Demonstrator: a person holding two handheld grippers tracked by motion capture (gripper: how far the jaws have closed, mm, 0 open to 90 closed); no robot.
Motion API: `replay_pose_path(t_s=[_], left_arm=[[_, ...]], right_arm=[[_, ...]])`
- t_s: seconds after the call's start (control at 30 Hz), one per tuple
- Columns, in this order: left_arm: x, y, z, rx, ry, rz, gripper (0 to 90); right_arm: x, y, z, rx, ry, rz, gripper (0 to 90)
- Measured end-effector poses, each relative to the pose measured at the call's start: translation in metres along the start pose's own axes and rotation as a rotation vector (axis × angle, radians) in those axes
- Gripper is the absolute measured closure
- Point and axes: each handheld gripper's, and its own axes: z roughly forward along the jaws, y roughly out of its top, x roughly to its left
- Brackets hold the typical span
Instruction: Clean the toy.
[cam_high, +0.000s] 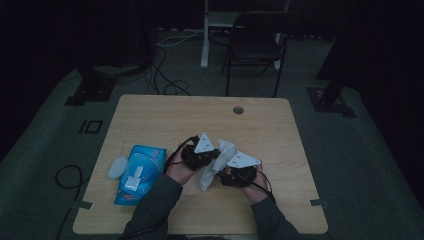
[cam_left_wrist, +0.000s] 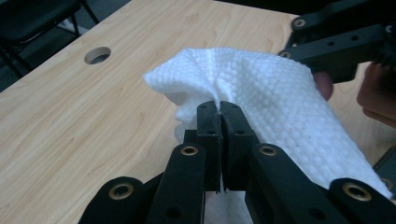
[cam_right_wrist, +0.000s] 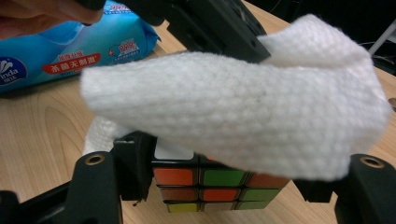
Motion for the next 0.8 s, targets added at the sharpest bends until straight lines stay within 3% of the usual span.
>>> replay_pose_path(t_s=[0.43, 0.8], left_arm=[[0.009, -0.006, 0.002, 0.004, 0.014, -0.039, 88.4], [0.012, -0.012, 0.007, 0.02, -0.009, -0.064, 88.4]], right_arm=[[-0.001, 0.001, -0.004, -0.027, 0.017, 0.005, 34.0], [-0.002, 0.001, -0.006, -0.041, 0.028, 0.018, 34.1]])
